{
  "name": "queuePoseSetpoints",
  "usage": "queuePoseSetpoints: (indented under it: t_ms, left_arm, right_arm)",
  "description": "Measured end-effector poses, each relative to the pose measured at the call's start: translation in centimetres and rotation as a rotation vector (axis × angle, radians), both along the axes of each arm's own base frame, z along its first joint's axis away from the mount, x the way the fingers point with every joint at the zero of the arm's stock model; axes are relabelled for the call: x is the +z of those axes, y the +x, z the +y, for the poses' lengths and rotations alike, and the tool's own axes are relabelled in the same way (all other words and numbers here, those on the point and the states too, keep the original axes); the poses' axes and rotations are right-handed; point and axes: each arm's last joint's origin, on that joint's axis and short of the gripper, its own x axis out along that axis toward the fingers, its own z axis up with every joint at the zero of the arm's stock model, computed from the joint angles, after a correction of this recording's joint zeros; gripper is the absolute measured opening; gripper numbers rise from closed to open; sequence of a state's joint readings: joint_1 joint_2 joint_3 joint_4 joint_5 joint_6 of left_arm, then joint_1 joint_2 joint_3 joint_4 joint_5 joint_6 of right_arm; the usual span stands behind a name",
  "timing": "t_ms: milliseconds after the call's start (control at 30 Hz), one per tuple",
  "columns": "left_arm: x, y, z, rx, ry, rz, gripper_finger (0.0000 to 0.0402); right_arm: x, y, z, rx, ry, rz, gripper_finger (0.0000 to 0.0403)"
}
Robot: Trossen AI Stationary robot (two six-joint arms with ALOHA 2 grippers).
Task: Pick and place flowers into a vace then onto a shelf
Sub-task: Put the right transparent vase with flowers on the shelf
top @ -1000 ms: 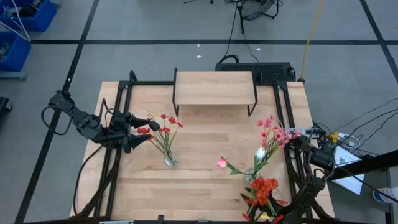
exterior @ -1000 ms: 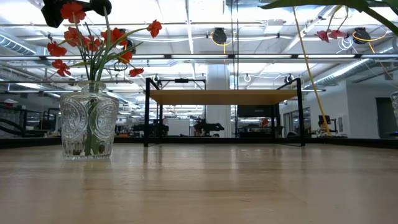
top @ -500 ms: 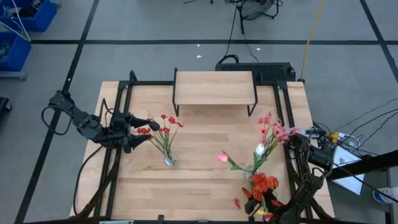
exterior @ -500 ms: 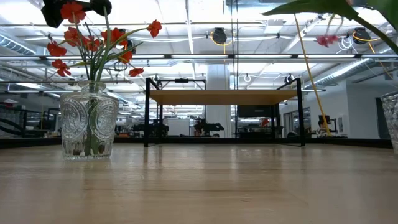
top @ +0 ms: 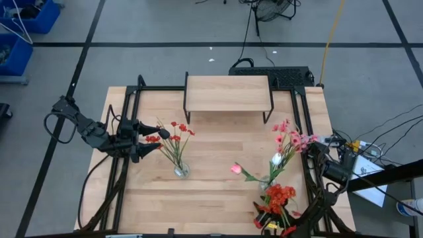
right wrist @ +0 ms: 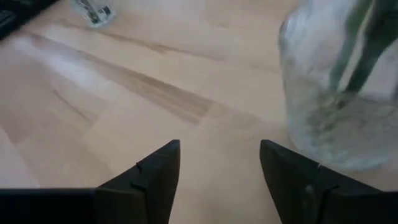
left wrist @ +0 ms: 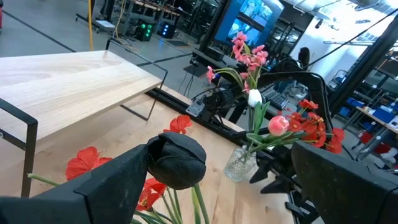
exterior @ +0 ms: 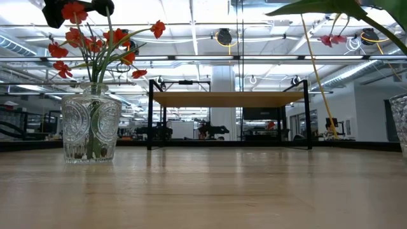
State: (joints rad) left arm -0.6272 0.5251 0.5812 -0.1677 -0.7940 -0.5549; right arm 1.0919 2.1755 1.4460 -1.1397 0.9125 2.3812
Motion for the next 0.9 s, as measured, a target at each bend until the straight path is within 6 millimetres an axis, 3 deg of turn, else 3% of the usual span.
queuePoseSetpoints:
  t_ms: [267, 533, 633, 733, 900]
  left_arm:
    - [0.0, 0.0, 0.0, 0.0, -0.002, -0.001, 0.0399]
    - [0.0, 0.0, 0.0, 0.0, -0.004, -0.005, 0.0399]
    - [0.1, 0.0, 0.0, 0.0, -0.004, -0.005, 0.0399]
    - [0.1, 0.0, 0.0, 0.0, -0.004, -0.005, 0.0399]
    - [0.1, 0.0, 0.0, 0.0, -0.005, -0.006, 0.0399]
  right_arm:
    - [0.1, 0.1, -0.8, -0.089, -0.013, 0.057, 0.02]
    - [0.0, 1.3, -0.6, -0.156, 0.105, -0.033, 0.0197]
    - [0.3, 2.5, -1.0, -0.176, 0.113, 0.088, 0.0196]
    - [0.8, 2.3, -1.6, -0.126, 0.031, 0.331, 0.0196]
    - [1.7, 2.4, -1.4, -0.238, 0.156, 0.226, 0.0196]
